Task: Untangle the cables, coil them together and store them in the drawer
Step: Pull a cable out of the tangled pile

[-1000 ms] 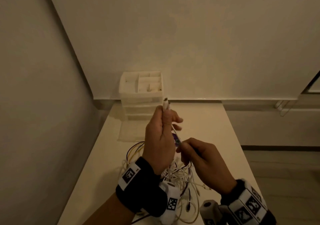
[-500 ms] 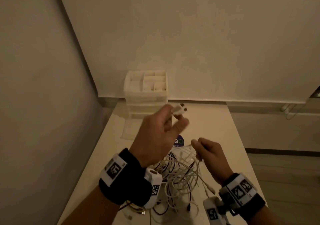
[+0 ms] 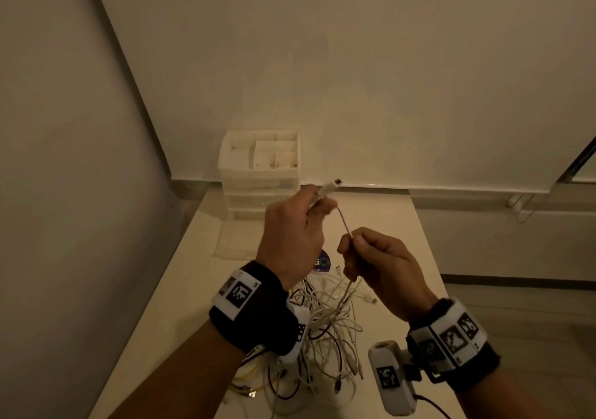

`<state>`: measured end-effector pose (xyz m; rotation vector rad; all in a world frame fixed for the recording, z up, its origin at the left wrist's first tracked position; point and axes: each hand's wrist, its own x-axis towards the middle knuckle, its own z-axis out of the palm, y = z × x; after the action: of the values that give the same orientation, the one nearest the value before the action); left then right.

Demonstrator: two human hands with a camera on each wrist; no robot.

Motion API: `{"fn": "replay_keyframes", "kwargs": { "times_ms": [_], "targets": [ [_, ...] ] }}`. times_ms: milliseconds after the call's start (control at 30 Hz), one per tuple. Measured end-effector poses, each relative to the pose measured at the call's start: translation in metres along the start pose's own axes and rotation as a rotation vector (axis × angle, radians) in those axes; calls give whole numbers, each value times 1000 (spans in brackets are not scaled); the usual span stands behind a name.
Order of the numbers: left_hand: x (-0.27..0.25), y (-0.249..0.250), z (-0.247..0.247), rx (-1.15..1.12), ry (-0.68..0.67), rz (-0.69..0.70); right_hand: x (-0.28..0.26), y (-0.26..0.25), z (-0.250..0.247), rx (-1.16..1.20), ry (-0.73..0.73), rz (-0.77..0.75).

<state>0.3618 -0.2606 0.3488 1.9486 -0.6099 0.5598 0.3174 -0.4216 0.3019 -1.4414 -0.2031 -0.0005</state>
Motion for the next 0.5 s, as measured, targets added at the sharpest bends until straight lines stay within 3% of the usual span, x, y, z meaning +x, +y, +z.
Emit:
{"fn": "replay_keyframes", "kwargs": {
  "times_ms": [133,267,433,500],
  "targets": [
    [15,0,-16,-8,148,-32,-7,30,-5,-39,19,34],
    [32,-12,-42,-19,390,-107,-13,58,-10,-223,25,55],
    [21,-12,-45,66,348,-139,-10,70,-9,-299,215,103],
    [6,-5,-38,72,302,-73,-3,64,-9,-313,266,118]
  ]
}}
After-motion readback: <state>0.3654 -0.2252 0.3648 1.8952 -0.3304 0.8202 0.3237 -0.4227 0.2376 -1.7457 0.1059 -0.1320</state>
